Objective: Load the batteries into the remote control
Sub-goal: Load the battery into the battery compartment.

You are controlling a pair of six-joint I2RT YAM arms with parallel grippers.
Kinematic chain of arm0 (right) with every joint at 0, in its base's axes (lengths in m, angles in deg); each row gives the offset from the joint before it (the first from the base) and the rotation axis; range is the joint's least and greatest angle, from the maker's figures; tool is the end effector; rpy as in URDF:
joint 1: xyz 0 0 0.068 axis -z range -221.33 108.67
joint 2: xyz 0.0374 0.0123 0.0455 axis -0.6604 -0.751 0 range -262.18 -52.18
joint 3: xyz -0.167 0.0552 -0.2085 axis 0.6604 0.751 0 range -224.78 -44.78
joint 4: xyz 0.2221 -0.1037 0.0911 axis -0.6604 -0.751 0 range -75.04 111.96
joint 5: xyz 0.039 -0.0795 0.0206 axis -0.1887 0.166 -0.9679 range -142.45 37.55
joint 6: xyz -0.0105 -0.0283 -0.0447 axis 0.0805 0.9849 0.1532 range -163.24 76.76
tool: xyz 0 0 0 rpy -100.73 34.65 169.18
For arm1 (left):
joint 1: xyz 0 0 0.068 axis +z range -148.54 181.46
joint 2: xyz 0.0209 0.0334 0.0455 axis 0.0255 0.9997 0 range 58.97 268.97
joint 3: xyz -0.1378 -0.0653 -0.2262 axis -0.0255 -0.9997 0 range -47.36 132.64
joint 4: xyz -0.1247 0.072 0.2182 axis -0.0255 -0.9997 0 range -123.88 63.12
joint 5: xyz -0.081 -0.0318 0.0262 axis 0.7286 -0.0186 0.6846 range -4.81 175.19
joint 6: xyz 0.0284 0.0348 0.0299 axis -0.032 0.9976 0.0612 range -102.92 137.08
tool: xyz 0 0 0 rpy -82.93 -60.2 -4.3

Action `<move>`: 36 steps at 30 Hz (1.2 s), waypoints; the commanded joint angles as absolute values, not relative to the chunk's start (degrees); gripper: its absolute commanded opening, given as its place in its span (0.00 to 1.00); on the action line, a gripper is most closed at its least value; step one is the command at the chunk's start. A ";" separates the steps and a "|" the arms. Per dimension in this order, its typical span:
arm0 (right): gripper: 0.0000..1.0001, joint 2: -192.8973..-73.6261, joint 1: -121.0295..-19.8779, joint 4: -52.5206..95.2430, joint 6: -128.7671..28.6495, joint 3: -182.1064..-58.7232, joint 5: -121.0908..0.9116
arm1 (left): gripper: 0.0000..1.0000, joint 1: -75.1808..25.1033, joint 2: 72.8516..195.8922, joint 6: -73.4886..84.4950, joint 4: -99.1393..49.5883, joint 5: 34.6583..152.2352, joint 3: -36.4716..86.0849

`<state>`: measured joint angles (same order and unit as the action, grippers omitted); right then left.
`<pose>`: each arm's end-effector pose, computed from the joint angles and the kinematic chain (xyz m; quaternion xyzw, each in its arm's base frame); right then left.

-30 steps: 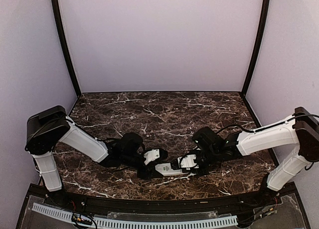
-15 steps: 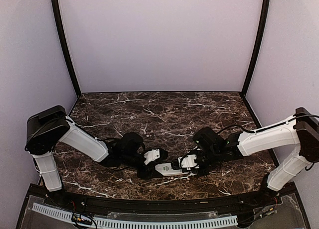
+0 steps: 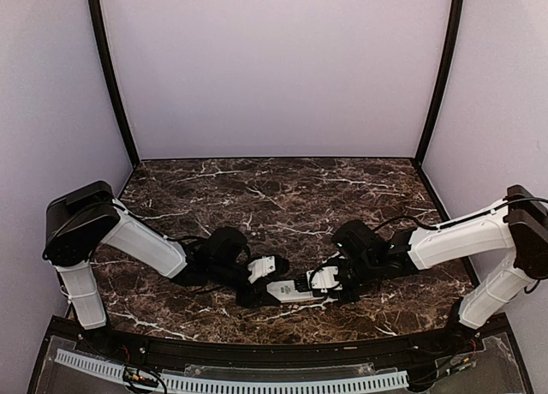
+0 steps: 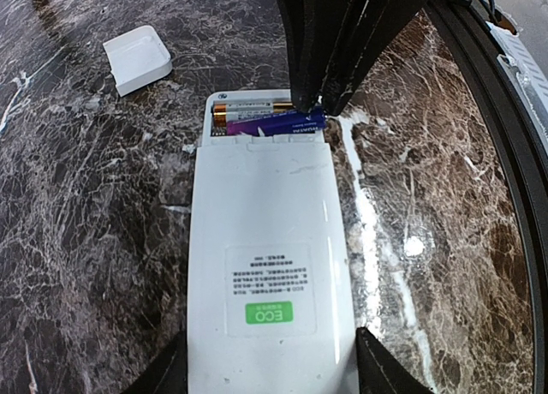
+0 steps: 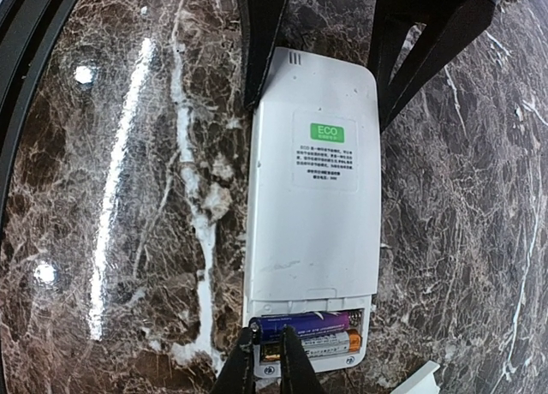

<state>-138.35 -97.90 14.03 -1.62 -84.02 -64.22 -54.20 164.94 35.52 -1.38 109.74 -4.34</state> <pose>0.1461 0.2344 0.1499 -0.7370 0.5975 0.1360 0.2851 0.1808 -0.2907 0.1117 0.6030 0.6426 -0.3188 0.3491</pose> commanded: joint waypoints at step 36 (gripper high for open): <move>0.03 -144.43 -98.23 19.61 2.71 -81.43 -49.31 | 0.08 -54.62 168.21 34.46 -9.59 110.38 -3.60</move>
<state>-140.03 -100.26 17.90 0.90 -83.37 -58.16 -54.15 165.14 35.48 -2.76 109.79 -3.46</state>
